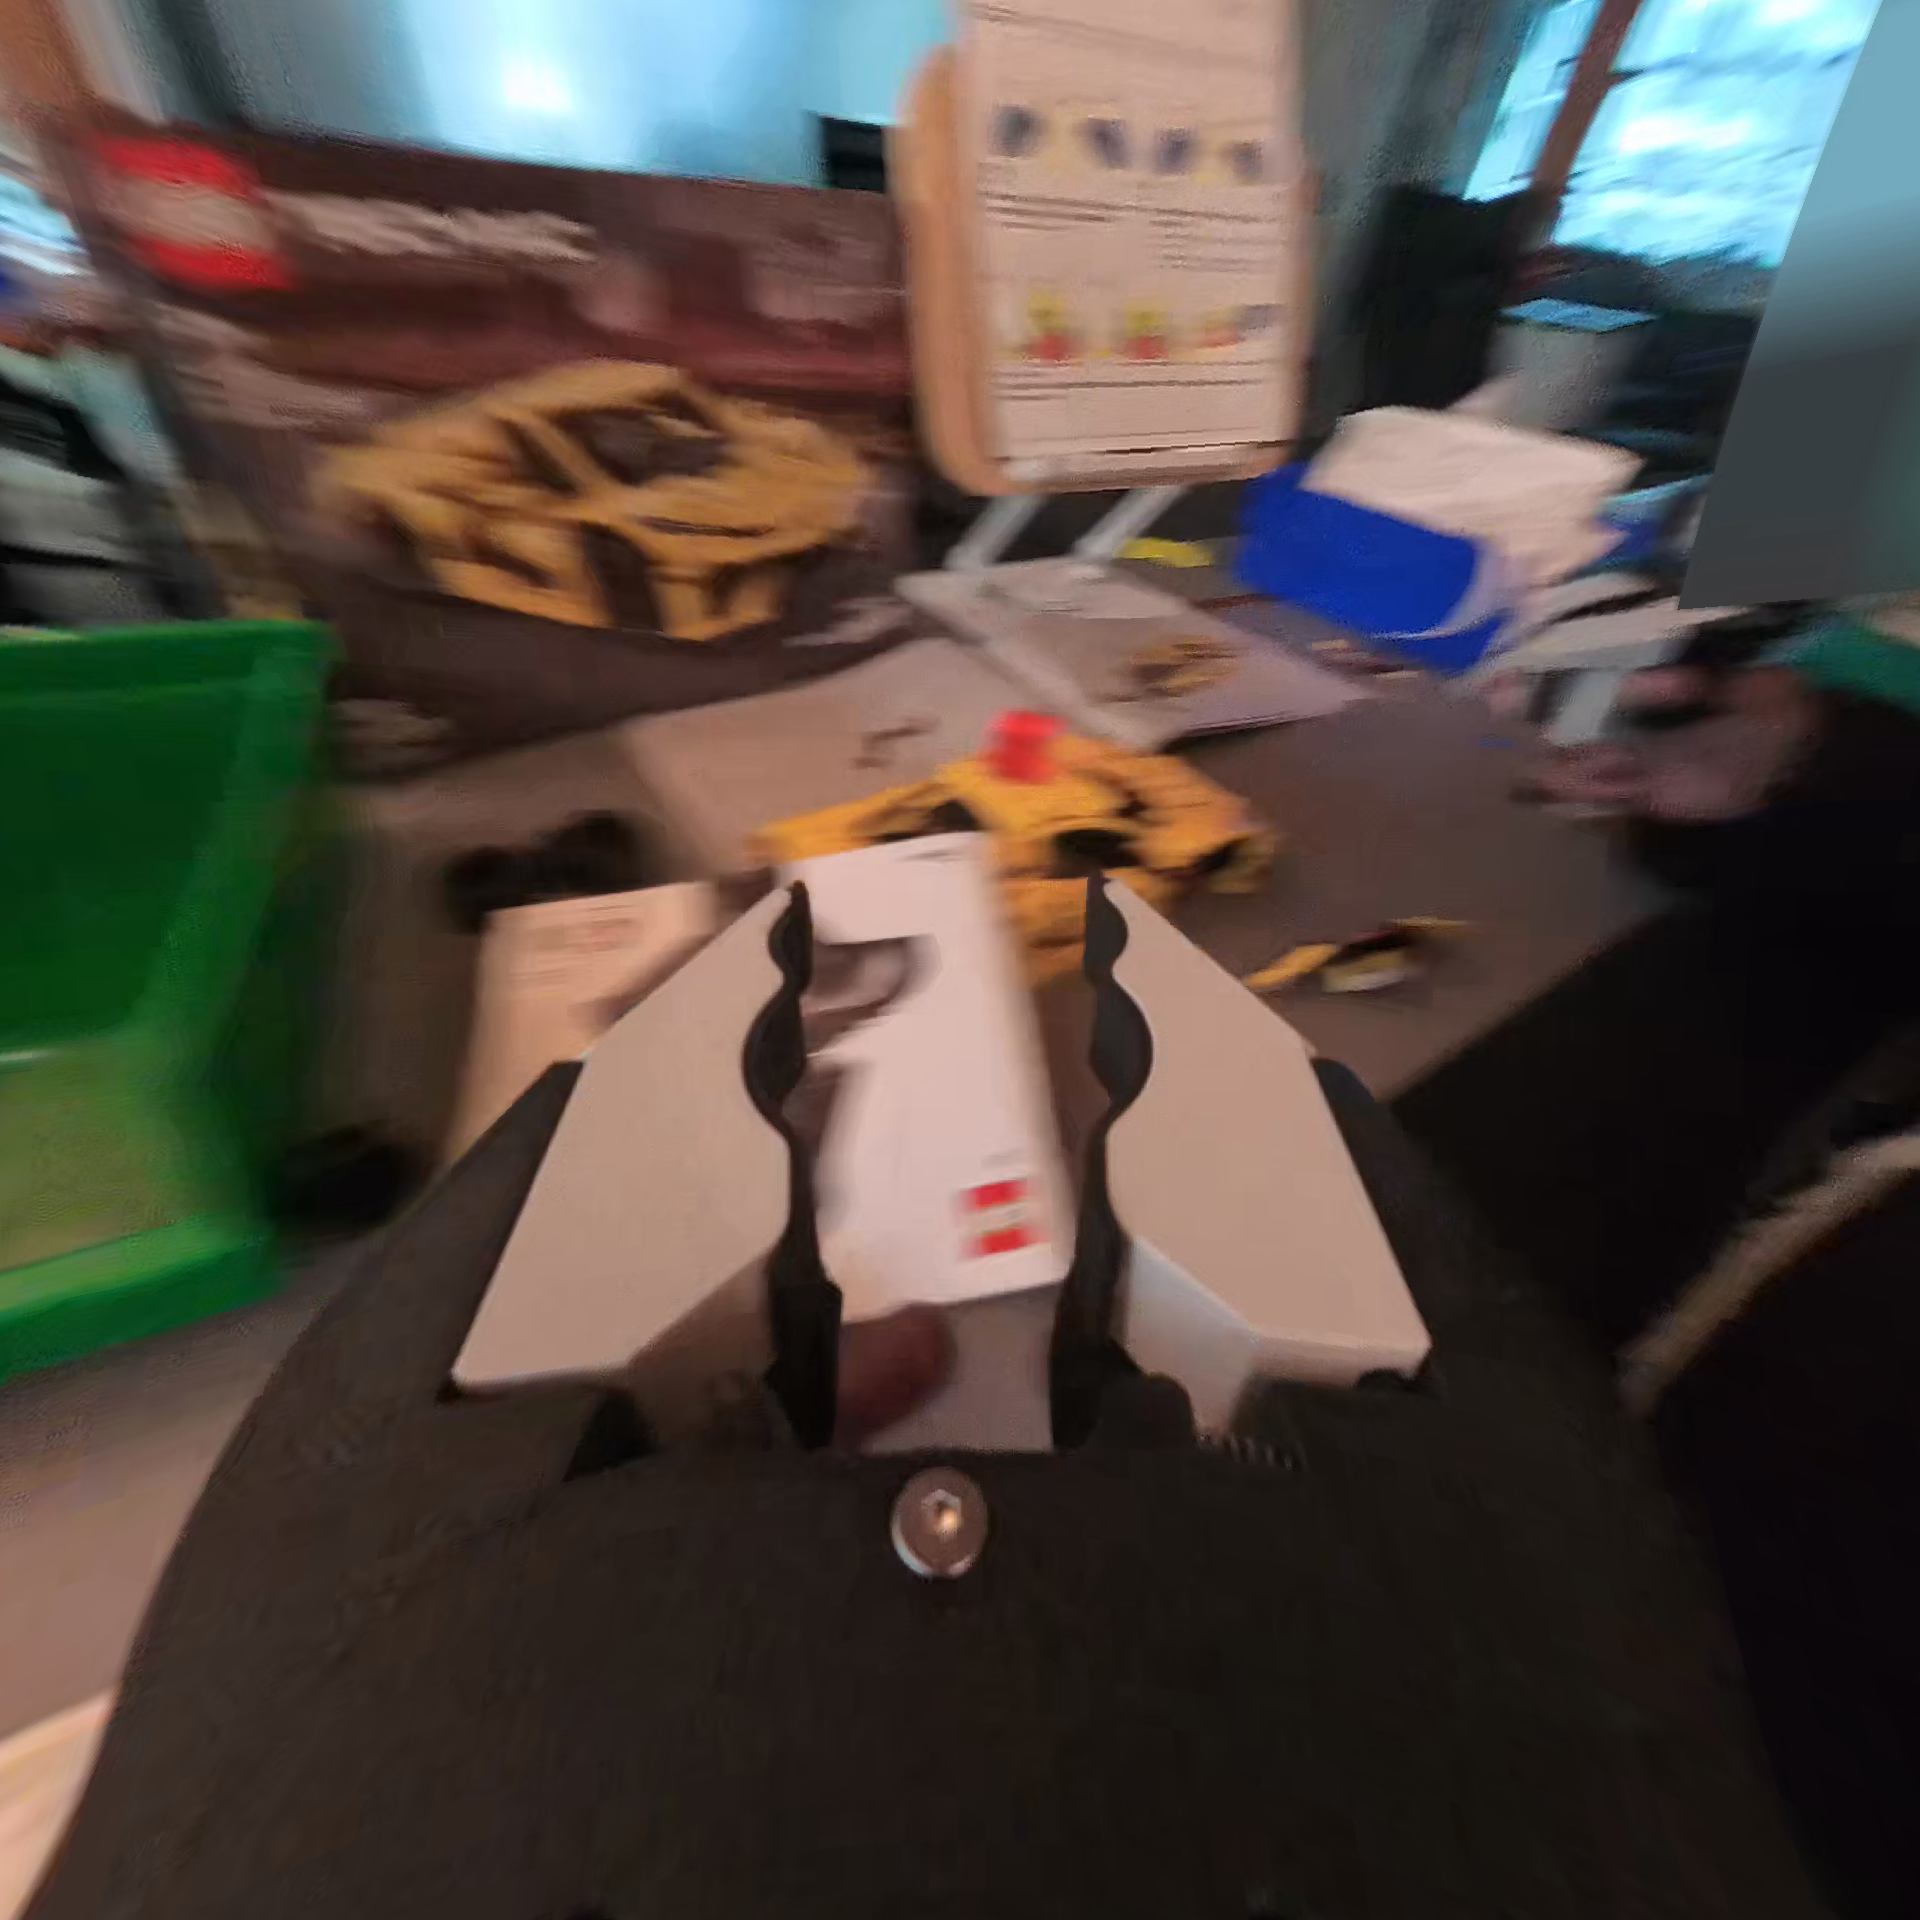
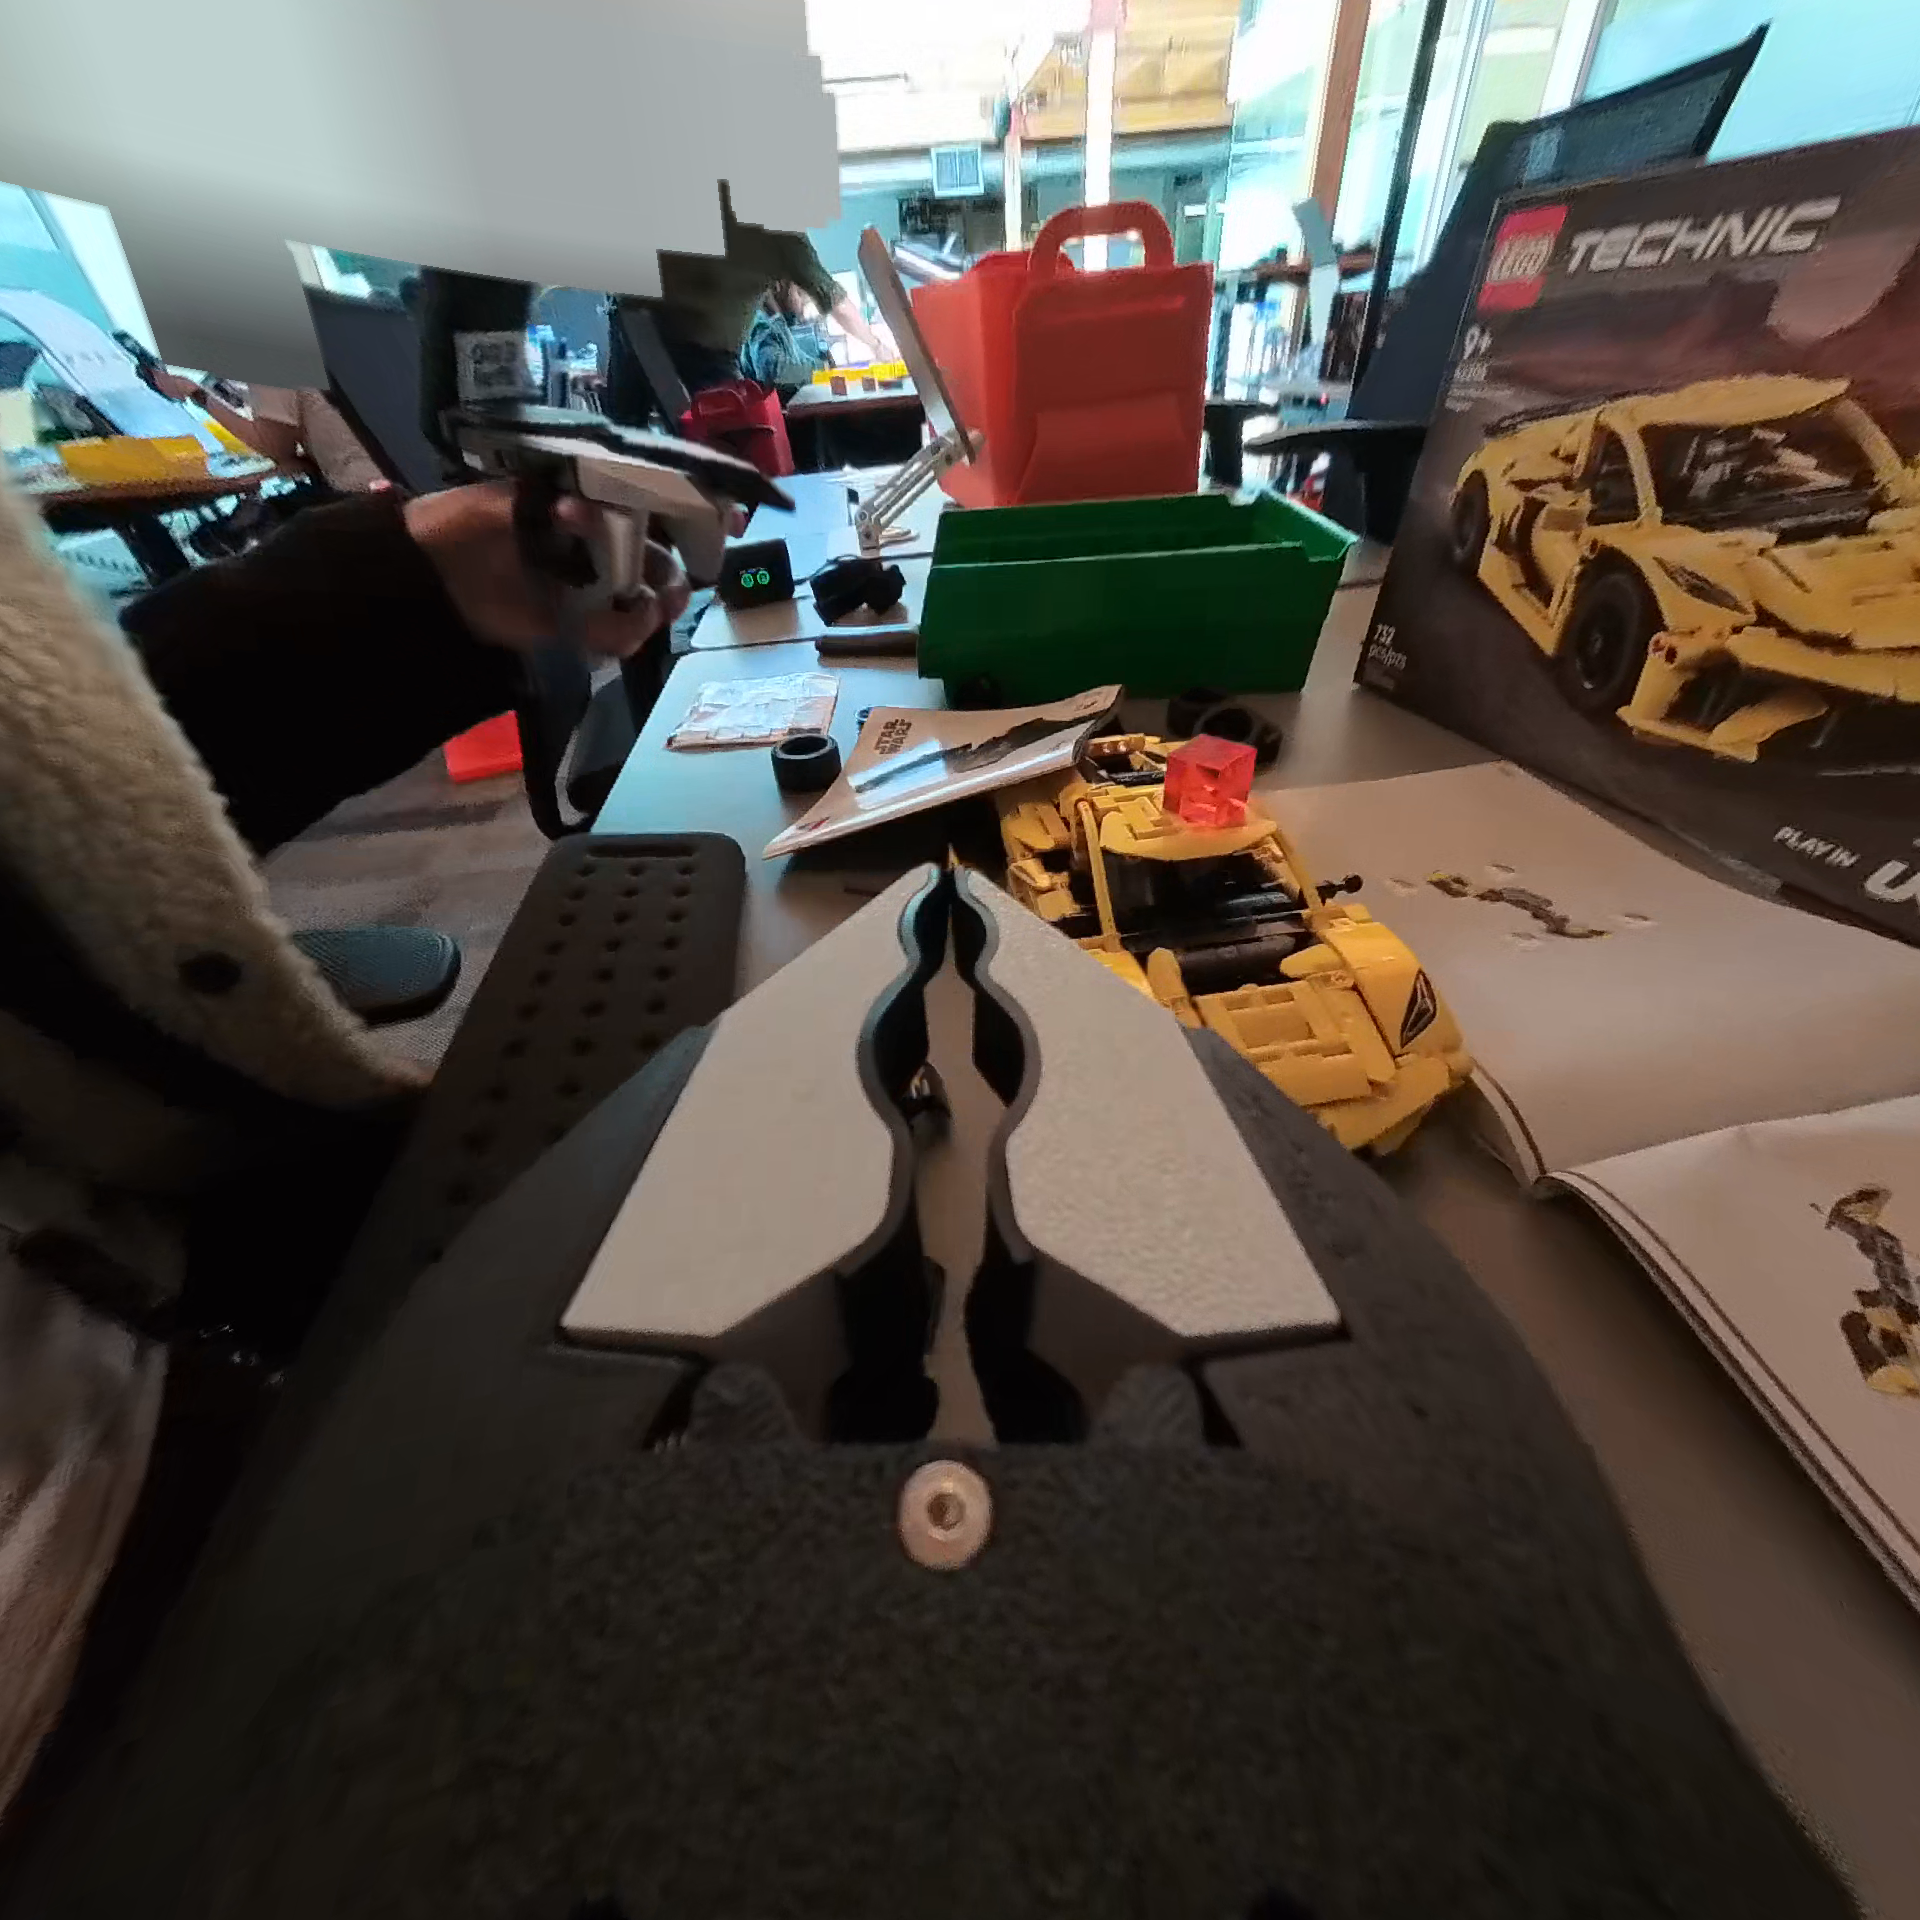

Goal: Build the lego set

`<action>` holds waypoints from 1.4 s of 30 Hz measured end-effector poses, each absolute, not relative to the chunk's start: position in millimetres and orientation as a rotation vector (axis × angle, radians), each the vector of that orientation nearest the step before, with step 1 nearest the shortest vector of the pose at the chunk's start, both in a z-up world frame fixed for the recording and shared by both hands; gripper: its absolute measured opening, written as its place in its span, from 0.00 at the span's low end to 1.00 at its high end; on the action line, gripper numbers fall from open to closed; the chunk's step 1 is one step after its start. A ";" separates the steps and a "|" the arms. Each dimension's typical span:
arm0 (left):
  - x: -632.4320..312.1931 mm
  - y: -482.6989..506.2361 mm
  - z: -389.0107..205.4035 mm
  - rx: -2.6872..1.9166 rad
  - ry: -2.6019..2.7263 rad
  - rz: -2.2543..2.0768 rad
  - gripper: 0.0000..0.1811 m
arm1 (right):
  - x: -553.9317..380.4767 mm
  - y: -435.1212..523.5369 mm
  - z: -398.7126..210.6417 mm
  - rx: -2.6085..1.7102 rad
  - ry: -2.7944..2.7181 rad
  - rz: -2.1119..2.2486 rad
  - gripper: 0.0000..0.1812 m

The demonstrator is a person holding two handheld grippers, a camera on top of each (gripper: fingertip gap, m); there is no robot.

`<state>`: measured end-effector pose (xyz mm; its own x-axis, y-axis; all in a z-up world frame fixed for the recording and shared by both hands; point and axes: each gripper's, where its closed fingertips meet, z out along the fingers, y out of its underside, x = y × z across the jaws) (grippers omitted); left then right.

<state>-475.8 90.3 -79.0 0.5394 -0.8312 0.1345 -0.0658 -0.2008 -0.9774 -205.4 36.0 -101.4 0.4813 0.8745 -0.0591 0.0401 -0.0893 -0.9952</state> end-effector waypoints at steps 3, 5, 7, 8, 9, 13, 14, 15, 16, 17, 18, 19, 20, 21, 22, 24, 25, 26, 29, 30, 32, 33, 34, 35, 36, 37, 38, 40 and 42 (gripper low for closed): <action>-390.5 64.2 -113.1 -1.797 0.752 -1.074 0.28 | -205.6 26.6 -109.2 -1.424 -0.955 0.685 0.00; -343.6 48.1 -142.1 -1.923 0.752 -1.097 0.28 | -207.4 25.3 -109.4 -1.408 -0.992 0.591 0.00; -309.6 35.6 -170.7 -2.042 0.779 -0.975 0.28 | -207.3 24.7 -105.2 -1.390 -0.980 0.585 0.00; -295.1 26.9 -182.6 -2.090 0.817 -0.915 0.28 | -206.2 24.5 -103.8 -1.398 -0.961 0.612 0.00; -284.0 19.0 -193.7 -2.137 0.858 -0.847 0.28 | -204.5 24.7 -102.7 -1.411 -0.936 0.644 0.00; -265.7 6.1 -225.3 -2.260 0.975 -0.616 0.28 | -193.4 28.9 -95.9 -1.442 -0.847 0.709 0.00; -263.1 5.6 -228.9 -2.280 0.989 -0.587 0.28 | -190.7 29.6 -93.5 -1.441 -0.828 0.716 0.00; -258.7 4.7 -230.7 -2.288 0.997 -0.587 0.28 | -188.4 30.0 -91.7 -1.441 -0.813 0.719 0.00; -254.2 4.2 -232.1 -2.293 1.004 -0.591 0.28 | -186.6 30.4 -90.5 -1.441 -0.803 0.717 0.00; -250.2 4.7 -233.1 -2.295 1.012 -0.590 0.28 | -185.4 30.7 -90.1 -1.441 -0.799 0.710 0.00; -245.9 5.8 -233.6 -2.294 1.017 -0.593 0.28 | -185.1 30.8 -89.7 -1.439 -0.798 0.702 0.00; -242.9 7.2 -234.6 -2.297 1.018 -0.592 0.28 | -185.4 30.4 -89.4 -1.436 -0.801 0.700 0.00; -241.2 9.6 -235.8 -2.303 1.018 -0.582 0.28 | -186.0 29.9 -89.3 -1.435 -0.803 0.702 0.00; -240.0 12.6 -237.0 -2.307 1.015 -0.570 0.29 | -186.4 29.6 -89.4 -1.436 -0.804 0.704 0.00; -238.8 16.1 -238.6 -2.307 1.015 -0.549 0.29 | -186.6 29.2 -89.3 -1.436 -0.804 0.708 0.00; -234.6 22.3 -241.5 -2.298 1.043 -0.519 0.26 | -186.3 28.7 -88.1 -1.434 -0.798 0.717 0.00; -231.0 23.7 -240.4 -2.280 1.062 -0.528 0.19 | -186.1 28.7 -87.6 -1.434 -0.794 0.722 0.00; -228.6 25.0 -239.3 -2.261 1.075 -0.531 0.18 | -185.9 28.8 -87.9 -1.436 -0.792 0.726 0.00; -218.9 21.5 -219.5 -2.022 1.216 -0.552 0.18 | -184.0 29.6 -90.7 -1.439 -0.807 0.703 0.00; -217.9 19.4 -209.9 -1.911 1.269 -0.550 0.18 | -183.6 29.3 -90.8 -1.426 -0.823 0.687 0.00; -214.8 7.3 -187.9 -1.670 1.391 -0.629 0.18 | -184.6 26.5 -88.8 -1.380 -0.862 0.653 0.00; -215.2 3.1 -176.9 -1.557 1.423 -0.671 0.18 | -185.6 24.4 -87.0 -1.352 -0.883 0.626 0.00; -216.6 -1.1 -168.1 -1.468 1.450 -0.720 0.18 | -187.2 21.1 -83.4 -1.310 -0.911 0.588 0.00; -219.0 -6.8 -162.0 -1.408 1.481 -0.787 0.18 | -189.3 17.1 -80.0 -1.253 -0.951 0.524 0.00; -222.6 -11.1 -157.3 -1.369 1.503 -0.861 0.18 | -191.7 12.6 -79.2 -1.192 -1.009 0.429 0.00; -227.1 -13.6 -153.4 -1.336 1.508 -0.940 0.18 | -194.6 8.2 -80.6 -1.131 -1.076 0.318 0.00; -231.8 -14.6 -150.4 -1.310 1.496 -1.024 0.18 | -198.0 4.3 -83.4 -1.073 -1.140 0.211 0.00; -240.5 -11.1 -147.5 -1.302 1.450 -1.151 0.18 | -203.5 1.3 -89.8 -1.008 -1.216 0.067 0.00; -246.8 -7.5 -141.6 -1.313 1.411 -1.204 0.18 | -206.1 3.4 -96.9 -1.006 -1.253 -0.007 0.00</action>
<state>-246.8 -7.5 -141.6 -0.0964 -0.9949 0.0295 -0.1858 -0.0111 -0.9825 -206.1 3.4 -96.9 0.3698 0.5017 0.7820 0.5101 0.5939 -0.6222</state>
